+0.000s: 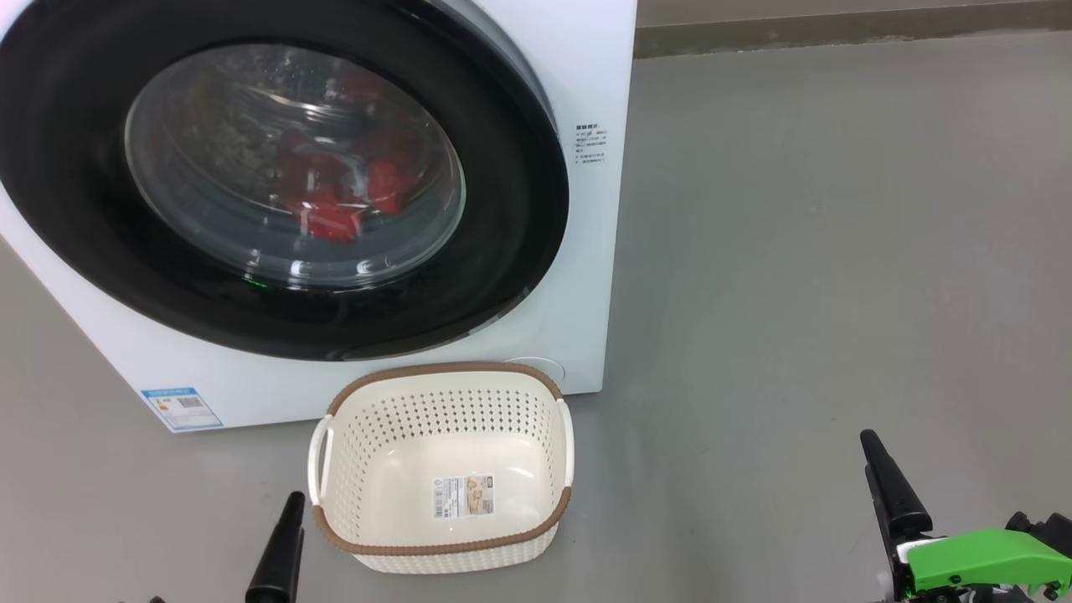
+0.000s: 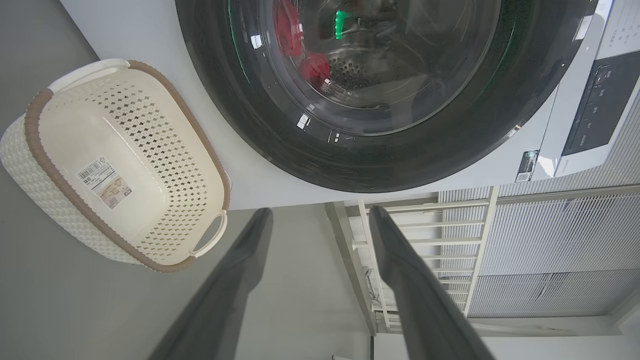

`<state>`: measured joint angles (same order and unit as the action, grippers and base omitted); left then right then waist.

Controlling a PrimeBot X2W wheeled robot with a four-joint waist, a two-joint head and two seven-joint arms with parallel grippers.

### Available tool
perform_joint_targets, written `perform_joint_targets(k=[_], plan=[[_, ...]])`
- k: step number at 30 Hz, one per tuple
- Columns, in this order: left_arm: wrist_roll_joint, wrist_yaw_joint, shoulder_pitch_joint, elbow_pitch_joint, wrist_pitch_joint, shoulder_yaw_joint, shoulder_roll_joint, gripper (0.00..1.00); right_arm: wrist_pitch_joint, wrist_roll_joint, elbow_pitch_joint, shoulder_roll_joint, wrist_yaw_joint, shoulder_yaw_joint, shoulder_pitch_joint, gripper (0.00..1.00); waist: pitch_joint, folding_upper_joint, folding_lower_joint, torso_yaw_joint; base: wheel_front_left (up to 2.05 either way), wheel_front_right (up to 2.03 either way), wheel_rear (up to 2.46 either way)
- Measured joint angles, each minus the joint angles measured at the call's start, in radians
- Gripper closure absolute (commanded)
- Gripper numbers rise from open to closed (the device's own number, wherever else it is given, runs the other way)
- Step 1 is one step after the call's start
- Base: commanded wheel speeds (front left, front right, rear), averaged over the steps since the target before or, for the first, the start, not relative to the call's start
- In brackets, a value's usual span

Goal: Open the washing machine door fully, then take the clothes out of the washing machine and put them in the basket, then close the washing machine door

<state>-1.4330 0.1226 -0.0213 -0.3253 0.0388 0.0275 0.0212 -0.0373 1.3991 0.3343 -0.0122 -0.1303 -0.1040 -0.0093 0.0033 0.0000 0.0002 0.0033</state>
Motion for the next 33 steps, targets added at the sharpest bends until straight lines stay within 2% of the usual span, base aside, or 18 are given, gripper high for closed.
perform_joint_targets(k=[18,33], plan=[[0.249,0.0,-0.01,0.04,-0.051,-0.008,0.001,0.0,0.052,-0.27,-0.022,-0.005,0.0,0.033,-0.02,0.0,0.004,0.0,-0.0001,0.003,0.0,0.0,0.0],[0.41,0.0,-0.024,0.062,-0.094,-0.03,0.001,0.0,0.092,-0.435,-0.029,-0.009,0.0,0.069,-0.038,0.0,0.008,0.0001,-0.0001,0.004,0.0,0.0,0.0]])
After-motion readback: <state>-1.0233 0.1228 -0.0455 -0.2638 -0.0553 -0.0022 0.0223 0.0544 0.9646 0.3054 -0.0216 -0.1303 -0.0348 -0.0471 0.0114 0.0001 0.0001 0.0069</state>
